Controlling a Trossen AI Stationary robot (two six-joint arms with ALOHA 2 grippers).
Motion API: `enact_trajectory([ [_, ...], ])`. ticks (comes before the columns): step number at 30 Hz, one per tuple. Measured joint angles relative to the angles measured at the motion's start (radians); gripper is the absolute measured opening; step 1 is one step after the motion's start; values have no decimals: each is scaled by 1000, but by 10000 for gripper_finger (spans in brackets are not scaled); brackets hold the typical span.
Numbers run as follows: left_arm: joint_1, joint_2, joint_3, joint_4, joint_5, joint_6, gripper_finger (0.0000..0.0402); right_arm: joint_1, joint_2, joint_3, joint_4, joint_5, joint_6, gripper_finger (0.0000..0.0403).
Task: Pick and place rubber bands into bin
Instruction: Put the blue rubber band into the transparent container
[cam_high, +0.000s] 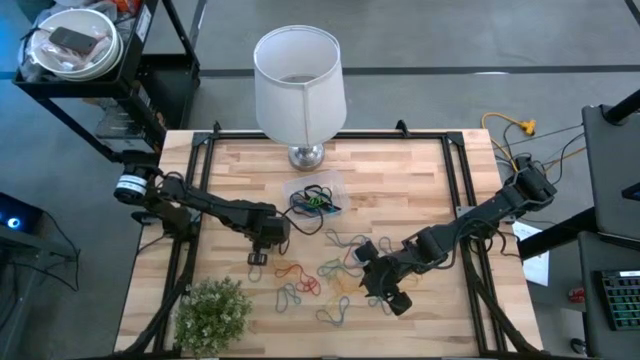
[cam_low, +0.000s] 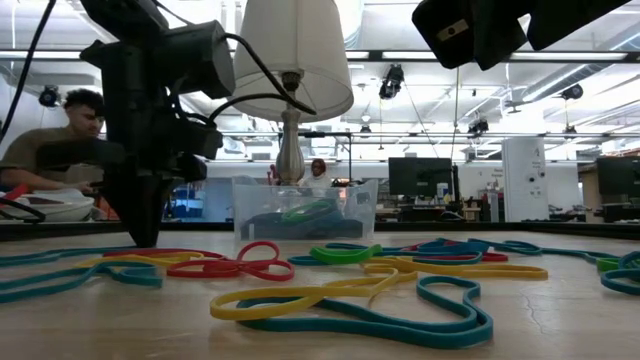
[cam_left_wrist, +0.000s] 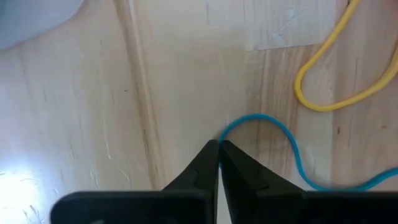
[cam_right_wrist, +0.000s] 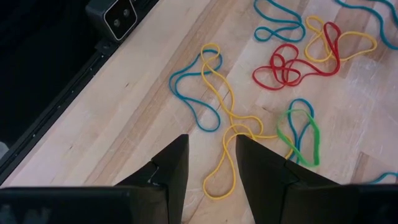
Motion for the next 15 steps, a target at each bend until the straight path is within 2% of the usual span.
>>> enact_trajectory([
  [6, -10, -67, 24, -17, -20, 1, 0, 0, 0, -2, 2, 0, 0, 127],
  [11, -29, -124, 48, -11, -76, 23, 0, 0, 0, -2, 3, 0, 1, 127],
  [15, -35, -151, 48, -8, -74, 29, 0, 0, 0, -5, 5, 0, 1, 127],
])
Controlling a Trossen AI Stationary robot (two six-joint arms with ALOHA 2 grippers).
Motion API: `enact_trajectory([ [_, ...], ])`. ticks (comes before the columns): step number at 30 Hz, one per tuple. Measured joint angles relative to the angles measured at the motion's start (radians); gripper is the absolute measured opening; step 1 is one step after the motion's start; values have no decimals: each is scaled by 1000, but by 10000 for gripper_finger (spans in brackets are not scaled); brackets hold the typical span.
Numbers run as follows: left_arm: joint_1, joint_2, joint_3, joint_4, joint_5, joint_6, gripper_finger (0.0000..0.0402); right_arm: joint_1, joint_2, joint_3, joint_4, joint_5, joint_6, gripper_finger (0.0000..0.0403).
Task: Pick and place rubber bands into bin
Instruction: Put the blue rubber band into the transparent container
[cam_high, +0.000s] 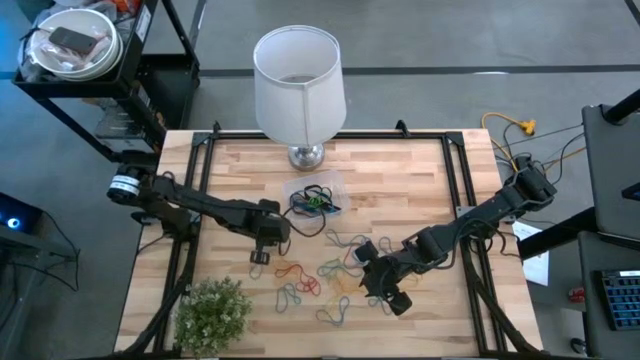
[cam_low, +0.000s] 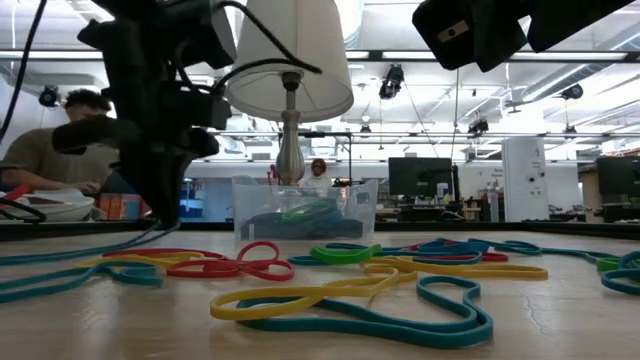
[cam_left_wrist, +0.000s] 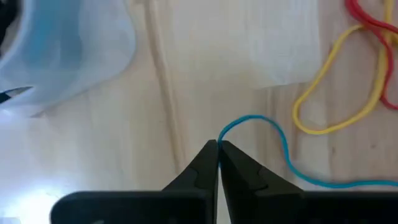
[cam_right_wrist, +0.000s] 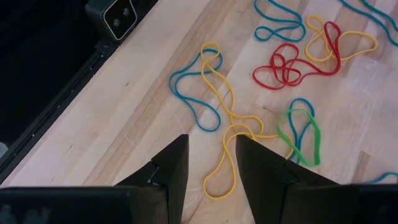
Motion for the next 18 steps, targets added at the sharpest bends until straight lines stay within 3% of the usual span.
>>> enact_trajectory([
  [18, -9, -70, 29, 42, -37, 24, 0, 0, 0, -5, 5, 0, 1, 127],
])
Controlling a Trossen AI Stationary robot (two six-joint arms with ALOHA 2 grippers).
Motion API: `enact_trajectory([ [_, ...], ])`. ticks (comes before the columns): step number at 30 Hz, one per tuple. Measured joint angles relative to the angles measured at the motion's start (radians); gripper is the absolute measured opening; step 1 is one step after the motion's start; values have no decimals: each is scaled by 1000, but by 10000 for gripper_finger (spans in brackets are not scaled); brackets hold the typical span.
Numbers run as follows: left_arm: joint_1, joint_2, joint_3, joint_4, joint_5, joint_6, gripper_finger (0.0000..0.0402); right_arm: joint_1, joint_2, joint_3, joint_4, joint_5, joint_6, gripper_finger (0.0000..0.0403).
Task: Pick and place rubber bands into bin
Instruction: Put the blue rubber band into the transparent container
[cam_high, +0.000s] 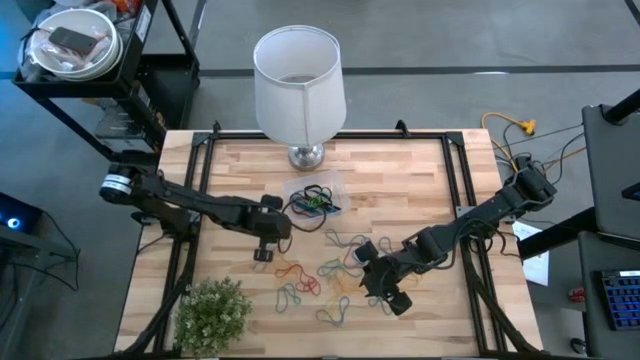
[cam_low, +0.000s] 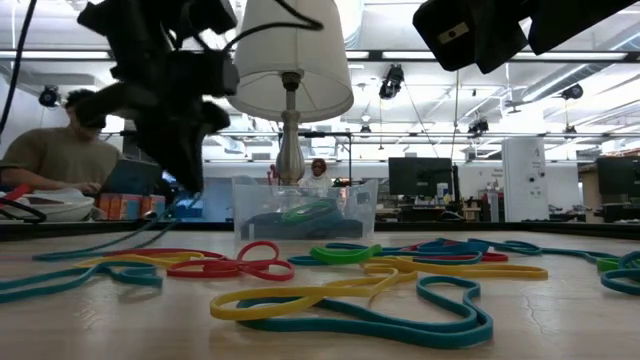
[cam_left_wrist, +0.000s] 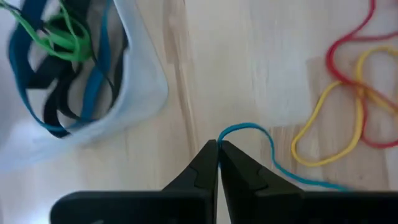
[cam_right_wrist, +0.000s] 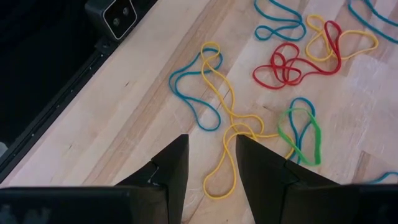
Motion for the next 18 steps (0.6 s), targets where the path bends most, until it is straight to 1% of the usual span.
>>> enact_trajectory([
  [8, -17, -30, 62, 29, 0, 28, 0, 0, 0, -2, 0, 0, 0, 127],
  [14, -31, -34, 115, 82, -2, 87, 0, 0, 0, -3, 0, 0, 1, 127],
  [18, -31, -34, 136, 139, -42, 134, 0, 0, 0, -3, 0, 0, 1, 127],
])
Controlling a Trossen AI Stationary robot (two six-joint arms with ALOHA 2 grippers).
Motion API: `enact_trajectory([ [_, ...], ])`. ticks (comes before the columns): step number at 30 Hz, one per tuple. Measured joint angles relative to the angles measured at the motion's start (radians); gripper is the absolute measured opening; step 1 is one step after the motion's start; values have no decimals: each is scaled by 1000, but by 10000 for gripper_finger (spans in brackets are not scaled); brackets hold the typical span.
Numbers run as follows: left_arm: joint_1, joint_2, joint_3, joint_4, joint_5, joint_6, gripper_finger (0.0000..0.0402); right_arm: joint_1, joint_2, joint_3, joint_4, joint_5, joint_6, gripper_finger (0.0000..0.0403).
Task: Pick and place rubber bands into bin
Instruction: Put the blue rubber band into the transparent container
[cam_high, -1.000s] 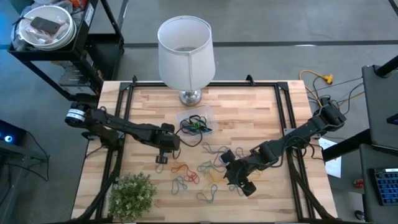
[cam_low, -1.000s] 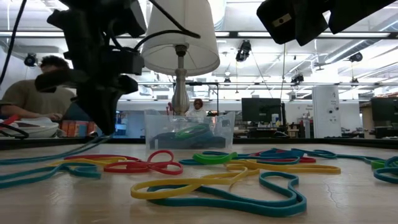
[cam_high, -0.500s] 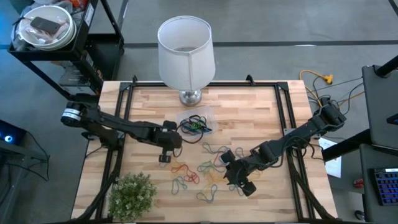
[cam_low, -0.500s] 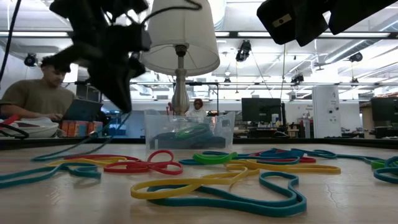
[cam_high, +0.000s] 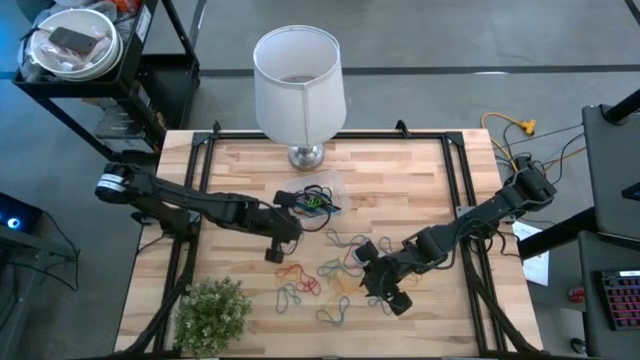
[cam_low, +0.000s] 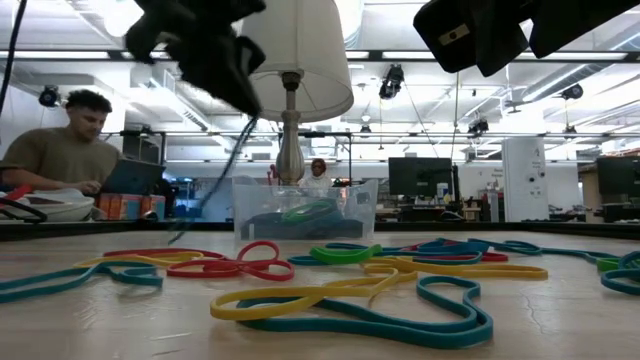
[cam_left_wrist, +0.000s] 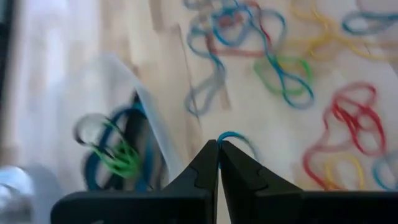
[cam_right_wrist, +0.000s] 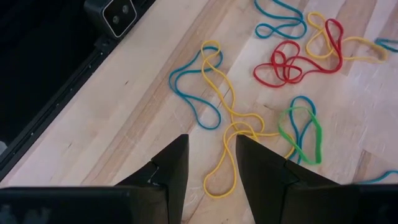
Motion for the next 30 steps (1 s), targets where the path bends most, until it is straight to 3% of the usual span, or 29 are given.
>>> enact_trajectory([
  [7, 0, 0, 41, 84, -139, 80, 0, 0, 0, 0, 0, 0, 0, 127],
  [15, 14, 0, 42, 288, -319, 245, 0, 0, 0, 0, 0, 0, -2, 127],
  [24, 122, 2, 34, 344, -327, 301, 0, 0, 0, -8, 0, 0, 0, 127],
  [30, 188, 4, 3, 335, -267, 294, 0, 0, 0, -11, -1, 0, 0, 127],
])
